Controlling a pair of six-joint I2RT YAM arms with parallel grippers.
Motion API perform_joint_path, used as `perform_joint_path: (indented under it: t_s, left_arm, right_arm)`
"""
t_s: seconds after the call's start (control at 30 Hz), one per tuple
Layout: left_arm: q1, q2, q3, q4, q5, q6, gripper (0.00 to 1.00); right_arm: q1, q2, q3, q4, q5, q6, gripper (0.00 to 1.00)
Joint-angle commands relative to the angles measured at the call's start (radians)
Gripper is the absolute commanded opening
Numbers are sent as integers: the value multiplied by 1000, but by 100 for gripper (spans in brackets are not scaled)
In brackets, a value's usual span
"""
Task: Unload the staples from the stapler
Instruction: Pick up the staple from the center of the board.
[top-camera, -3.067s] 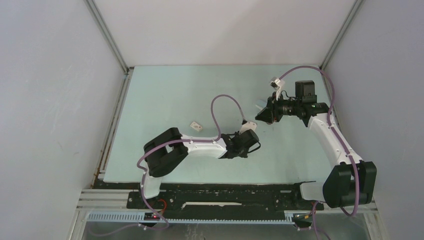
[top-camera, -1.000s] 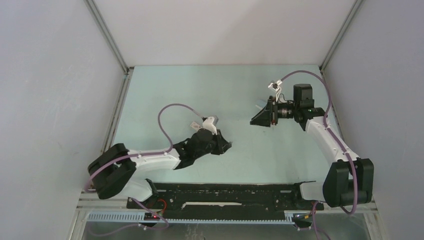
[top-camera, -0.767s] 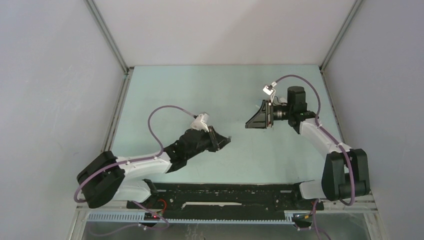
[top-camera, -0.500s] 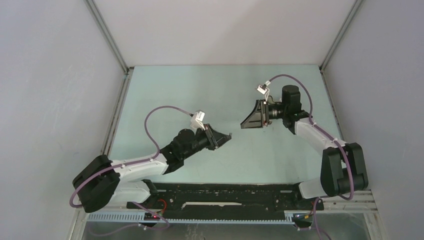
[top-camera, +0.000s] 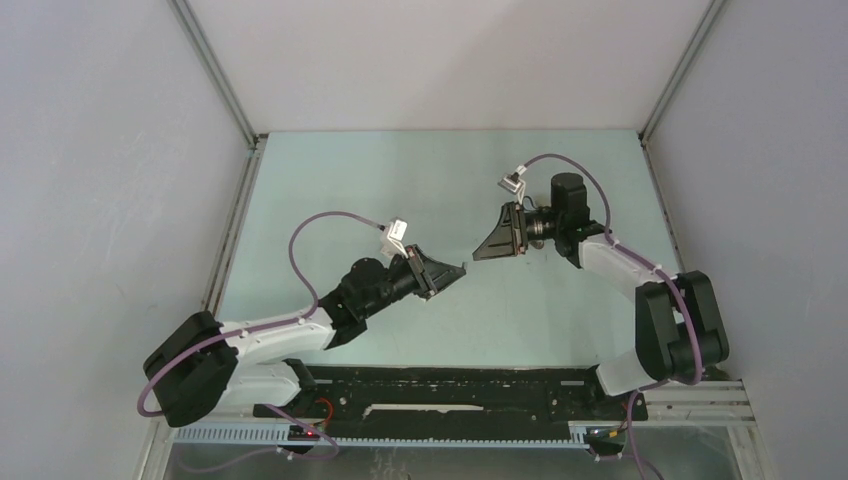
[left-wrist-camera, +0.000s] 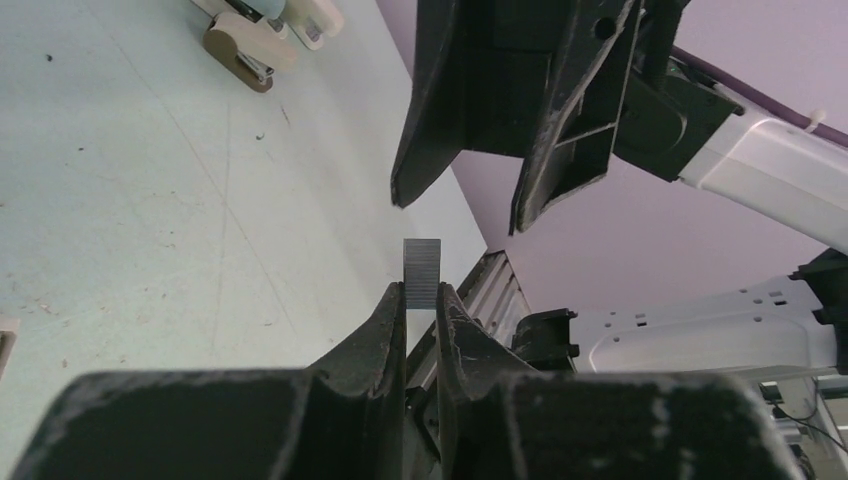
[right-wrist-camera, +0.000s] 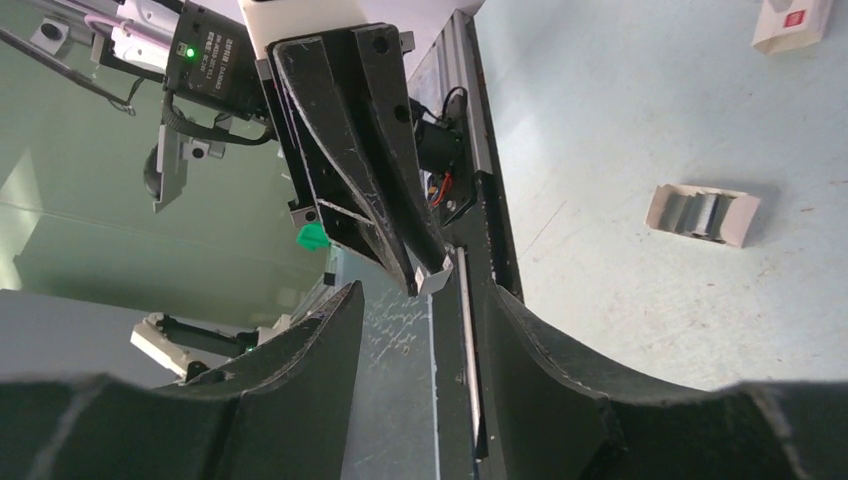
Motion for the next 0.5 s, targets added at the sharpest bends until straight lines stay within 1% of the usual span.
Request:
perform_joint_path:
  t_s: [0.0,0.17,0.3,0.47]
  left_arm:
    - [8,-24,-30,72,23,-22,14]
    - [7,-18,-38,101,27,-32,14]
    - [9,-9,-45,134,32,-45,14]
    - [13,-5,-59,177,37,-64,14]
  right_arm:
    - [37,8,-8,62,-8,55,56]
    - [48,14,-8,88,-19,95,55]
    - [57,22,-18,161,-36,152,55]
    - [72,23,-19,172,-43,162,54]
